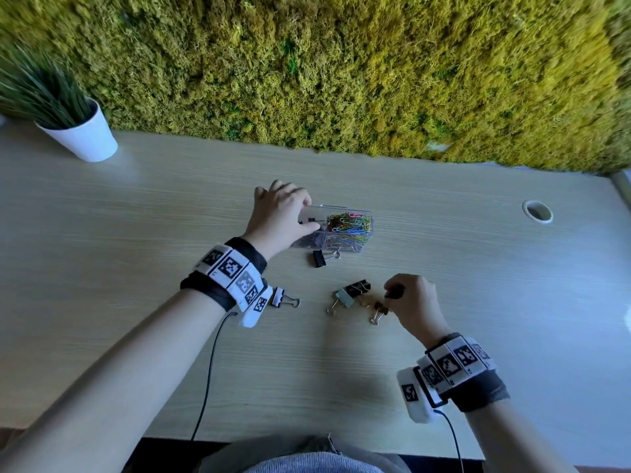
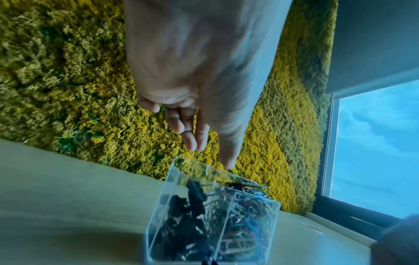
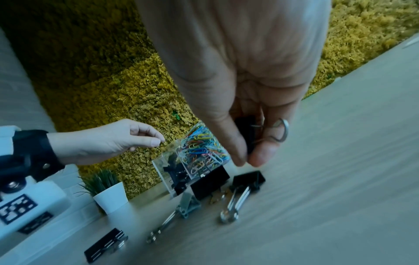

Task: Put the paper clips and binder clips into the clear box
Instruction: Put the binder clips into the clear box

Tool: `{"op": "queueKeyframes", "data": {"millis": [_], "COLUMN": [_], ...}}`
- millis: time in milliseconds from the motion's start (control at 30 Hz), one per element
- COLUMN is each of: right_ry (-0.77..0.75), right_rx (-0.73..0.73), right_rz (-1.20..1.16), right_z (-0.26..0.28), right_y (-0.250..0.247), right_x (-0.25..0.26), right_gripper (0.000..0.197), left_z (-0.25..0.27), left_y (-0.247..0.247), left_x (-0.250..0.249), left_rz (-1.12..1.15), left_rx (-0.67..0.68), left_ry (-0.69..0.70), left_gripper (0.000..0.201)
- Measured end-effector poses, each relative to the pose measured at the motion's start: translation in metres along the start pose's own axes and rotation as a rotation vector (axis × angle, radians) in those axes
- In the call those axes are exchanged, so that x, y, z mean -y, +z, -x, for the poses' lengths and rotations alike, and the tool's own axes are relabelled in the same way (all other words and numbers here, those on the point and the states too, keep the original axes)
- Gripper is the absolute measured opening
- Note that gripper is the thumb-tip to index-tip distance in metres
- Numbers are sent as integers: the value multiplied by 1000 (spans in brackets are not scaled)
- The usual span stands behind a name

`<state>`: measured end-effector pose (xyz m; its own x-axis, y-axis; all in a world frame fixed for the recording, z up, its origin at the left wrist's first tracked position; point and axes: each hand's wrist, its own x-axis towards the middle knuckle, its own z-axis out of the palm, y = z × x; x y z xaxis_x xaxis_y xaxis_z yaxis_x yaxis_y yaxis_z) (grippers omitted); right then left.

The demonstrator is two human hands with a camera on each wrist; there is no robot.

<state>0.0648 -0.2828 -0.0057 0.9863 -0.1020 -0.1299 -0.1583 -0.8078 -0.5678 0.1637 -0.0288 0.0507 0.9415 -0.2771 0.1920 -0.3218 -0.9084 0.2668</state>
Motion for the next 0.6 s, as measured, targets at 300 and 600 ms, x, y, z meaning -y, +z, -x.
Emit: {"op": "queueKeyframes", "data": {"millis": [300, 600], "right_ry": [-251, -330], "right_rx": [-147, -183], "right_rz": [-254, -209], "right_z": [-32, -83], "right_y": [-20, 16], "right_x": [77, 138], "right_gripper": [11, 14], "left_z": [48, 75], "left_y": [23, 32], "left_x": [9, 13], "left_rz": [166, 202], "left_rx": [-132, -84], "left_ry": [-62, -106], "left_gripper": [15, 12]}}
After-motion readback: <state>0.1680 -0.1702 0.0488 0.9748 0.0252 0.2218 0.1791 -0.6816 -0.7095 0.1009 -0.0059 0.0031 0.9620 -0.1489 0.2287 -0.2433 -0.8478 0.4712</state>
